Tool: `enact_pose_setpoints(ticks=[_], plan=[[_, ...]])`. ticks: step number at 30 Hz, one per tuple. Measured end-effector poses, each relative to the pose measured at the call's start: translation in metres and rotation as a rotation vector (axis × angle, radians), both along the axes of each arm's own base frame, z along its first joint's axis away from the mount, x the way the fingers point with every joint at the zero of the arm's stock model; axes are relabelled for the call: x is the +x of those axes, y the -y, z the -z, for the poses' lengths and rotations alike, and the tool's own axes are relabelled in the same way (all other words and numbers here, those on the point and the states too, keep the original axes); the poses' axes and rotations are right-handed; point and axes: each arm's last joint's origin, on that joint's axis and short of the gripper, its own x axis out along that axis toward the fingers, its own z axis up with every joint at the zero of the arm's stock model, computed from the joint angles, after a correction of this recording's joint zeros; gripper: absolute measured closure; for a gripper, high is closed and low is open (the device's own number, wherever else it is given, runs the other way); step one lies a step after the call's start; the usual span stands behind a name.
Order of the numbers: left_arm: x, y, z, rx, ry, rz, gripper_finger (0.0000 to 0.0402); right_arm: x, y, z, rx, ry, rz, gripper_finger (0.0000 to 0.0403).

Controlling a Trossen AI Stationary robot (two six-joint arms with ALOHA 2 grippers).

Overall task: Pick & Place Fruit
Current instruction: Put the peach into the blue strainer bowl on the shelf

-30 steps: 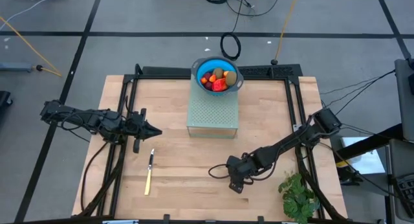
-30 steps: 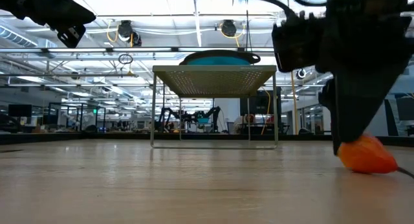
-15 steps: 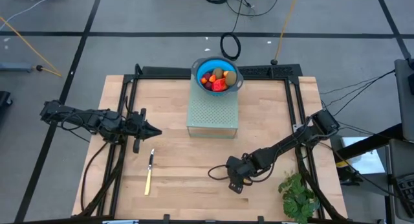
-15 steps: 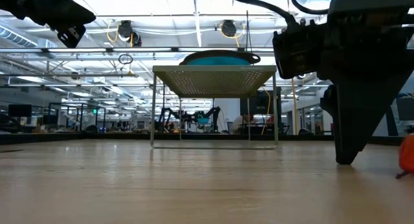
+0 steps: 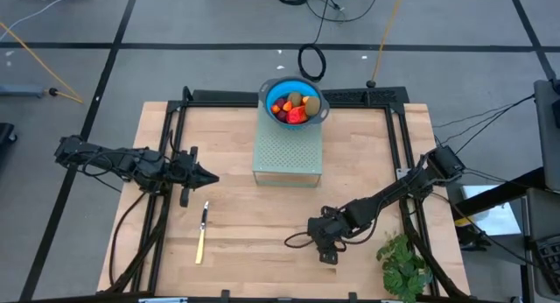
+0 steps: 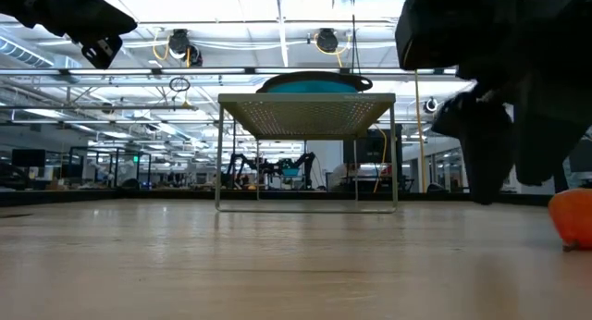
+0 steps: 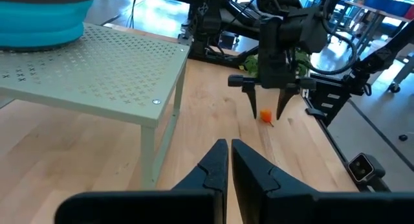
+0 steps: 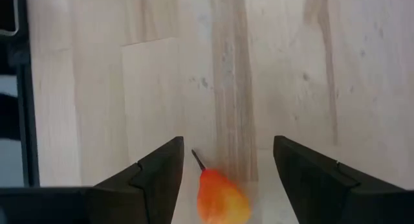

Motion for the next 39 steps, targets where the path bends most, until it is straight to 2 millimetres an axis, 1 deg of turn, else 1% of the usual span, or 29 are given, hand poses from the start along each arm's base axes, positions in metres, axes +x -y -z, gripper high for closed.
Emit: enact_pose_setpoints(ticks=[4,7,9,12,14,16,21,27,32,36,39], plan=[[0.000,0.000,0.000,-0.017,-0.001,-0.004,0.0382,-0.002,0.001,-0.008,-0.022,0.045,-0.076,0.0170],[0.000,0.000,0.000,-0.025,-0.002,-0.005,0.0382,-0.003,0.000,-0.015,0.014,0.054,-0.113,0.0170],[0.000,0.000,0.000,-0.037,-0.003,-0.009,0.0382,-0.005,-0.001,-0.016,0.035,0.041,-0.152,0.0170],[0.000,0.000,0.000,-0.041,-0.003,-0.008,0.0382,-0.009,-0.007,-0.016,0.035,0.051,-0.268,0.0170],[0.000,0.000,0.000,-0.041,-0.003,-0.007,0.0382,-0.012,-0.011,-0.016,0.010,0.064,-0.340,0.0170],[0.000,0.000,0.000,-0.047,-0.003,-0.007,0.0382,-0.014,-0.012,-0.015,-0.012,0.070,-0.377,0.0170],[0.000,0.000,0.000,-0.047,-0.004,-0.006,0.0382,-0.017,-0.010,-0.013,-0.091,0.057,-0.357,0.0170],[0.000,0.000,0.000,-0.066,-0.005,-0.010,0.0382,-0.019,-0.010,-0.011,-0.094,0.047,-0.364,0.0170],[0.000,0.000,0.000,-0.068,-0.005,-0.007,0.0382,-0.025,-0.012,-0.004,-0.097,0.032,-0.367,0.0170],[0.000,0.000,0.000,-0.067,-0.005,-0.007,0.0382,-0.029,-0.009,0.006,-0.096,0.031,-0.310,0.0170],[0.000,0.000,0.000,-0.066,-0.005,-0.007,0.0382,-0.029,-0.008,0.009,-0.099,0.043,-0.298,0.0170]])
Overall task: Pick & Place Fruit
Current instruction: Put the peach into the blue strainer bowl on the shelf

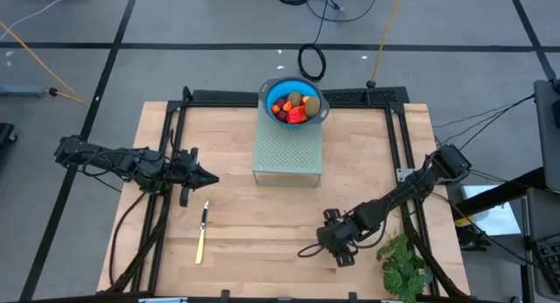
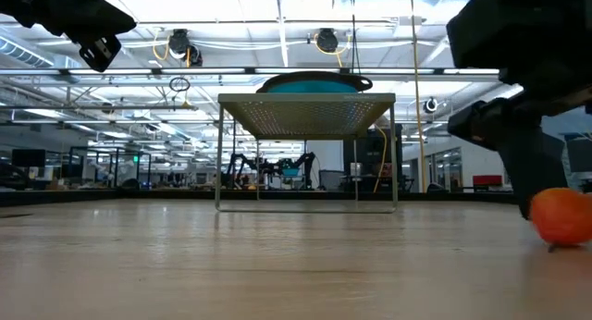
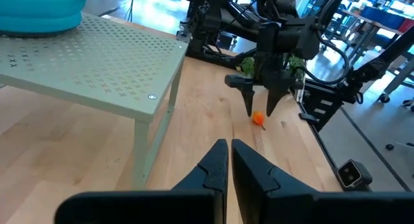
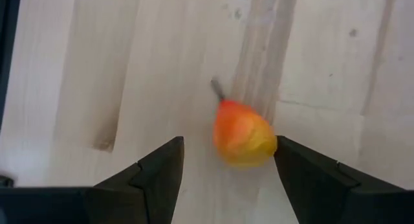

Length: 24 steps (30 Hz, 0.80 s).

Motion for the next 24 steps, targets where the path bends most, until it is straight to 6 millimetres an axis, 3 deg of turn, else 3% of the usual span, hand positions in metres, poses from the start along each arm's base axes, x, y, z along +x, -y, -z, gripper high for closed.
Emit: enact_pose_setpoints(ticks=[7,24], plan=[[0.0000,0.0000,0.0000,0.006,0.000,0.001,0.0382,-0.0052,0.0027,0.0103,0.008,0.004,-0.002,0.0170],[0.0000,0.0000,0.0000,0.004,0.001,0.000,0.0382,0.0006,0.0026,0.0081,-0.001,0.081,0.021,0.0170]])
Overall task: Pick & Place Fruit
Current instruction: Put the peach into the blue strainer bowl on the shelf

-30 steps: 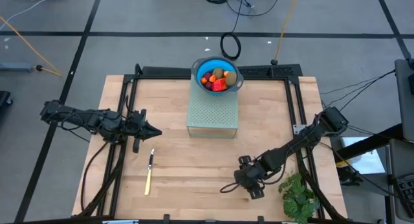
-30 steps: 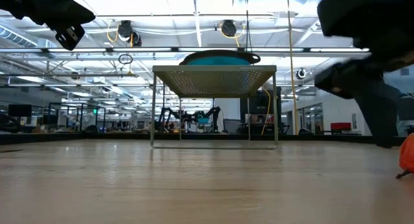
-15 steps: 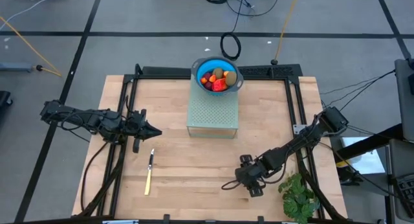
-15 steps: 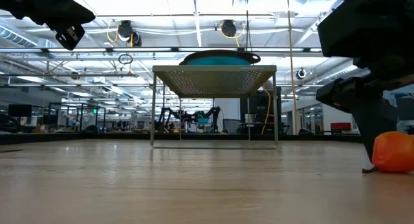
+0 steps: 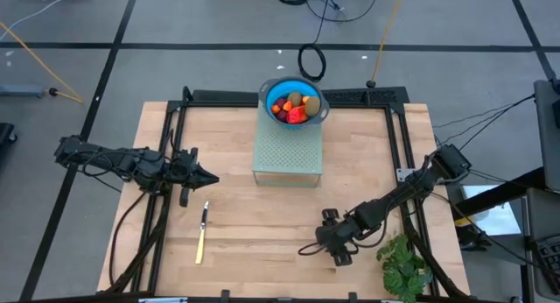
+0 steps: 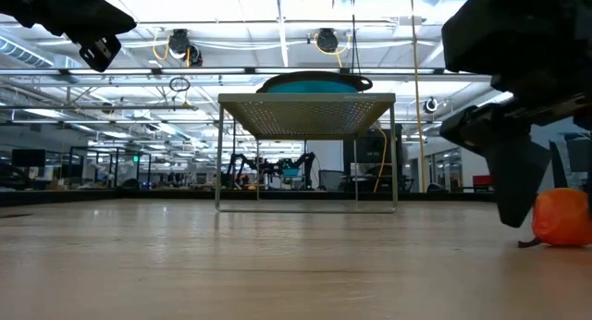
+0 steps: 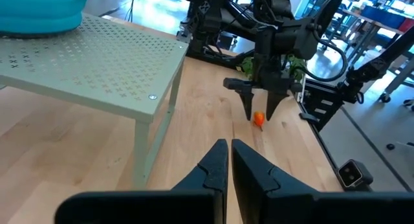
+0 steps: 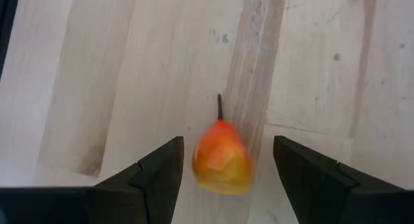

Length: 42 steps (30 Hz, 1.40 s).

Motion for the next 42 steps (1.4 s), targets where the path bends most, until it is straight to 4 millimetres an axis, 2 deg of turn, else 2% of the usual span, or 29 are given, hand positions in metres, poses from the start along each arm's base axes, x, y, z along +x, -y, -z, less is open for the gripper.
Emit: enact_pose_setpoints(ticks=[8,20,25,34,42], plan=[[0.000,0.000,0.000,-0.008,-0.001,-0.003,0.0382,0.003,-0.002,0.011,-0.011,-0.014,0.002,0.0186],[0.000,0.000,0.000,-0.014,0.002,-0.004,0.0382,0.004,-0.003,0.012,-0.014,-0.008,0.010,0.0246],[0.000,0.000,0.000,-0.014,0.002,-0.004,0.0382,0.003,-0.003,0.007,0.014,0.002,0.016,0.0264],[0.000,0.000,0.000,-0.004,0.002,-0.002,0.0382,0.001,0.000,-0.025,0.137,0.067,0.125,0.0267],[0.000,0.000,0.000,0.002,0.003,0.000,0.0382,0.003,0.004,-0.075,0.333,0.297,0.174,0.0268]])
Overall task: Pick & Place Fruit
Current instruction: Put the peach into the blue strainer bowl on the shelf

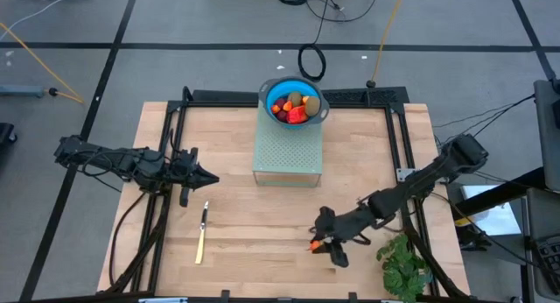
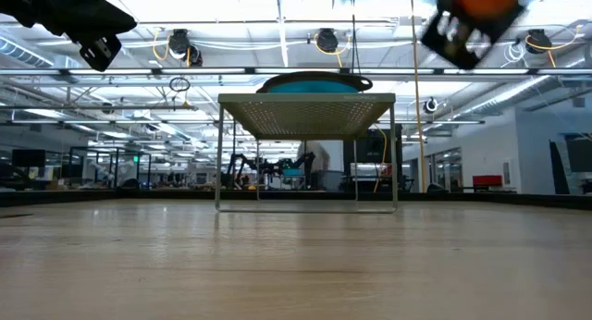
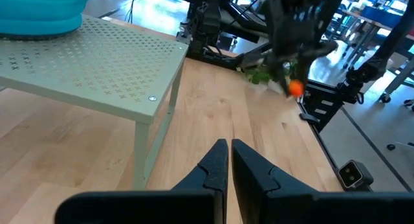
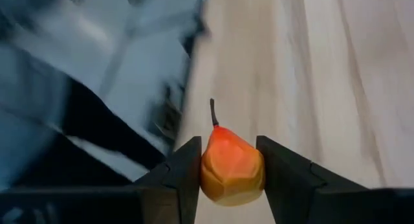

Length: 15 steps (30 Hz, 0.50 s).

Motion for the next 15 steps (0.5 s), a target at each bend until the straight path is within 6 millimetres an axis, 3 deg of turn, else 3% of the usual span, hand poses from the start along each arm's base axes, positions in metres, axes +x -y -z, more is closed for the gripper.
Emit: enact_pose_setpoints(ticks=[7,15], plan=[[0.000,0.000,0.000,0.000,0.000,0.000,0.0382,0.005,0.013,-0.048,0.158,0.296,0.043,0.0268],[0.000,0.000,0.000,-0.001,0.000,0.000,0.0382,0.007,0.027,-0.081,0.251,0.541,0.072,0.0268]])
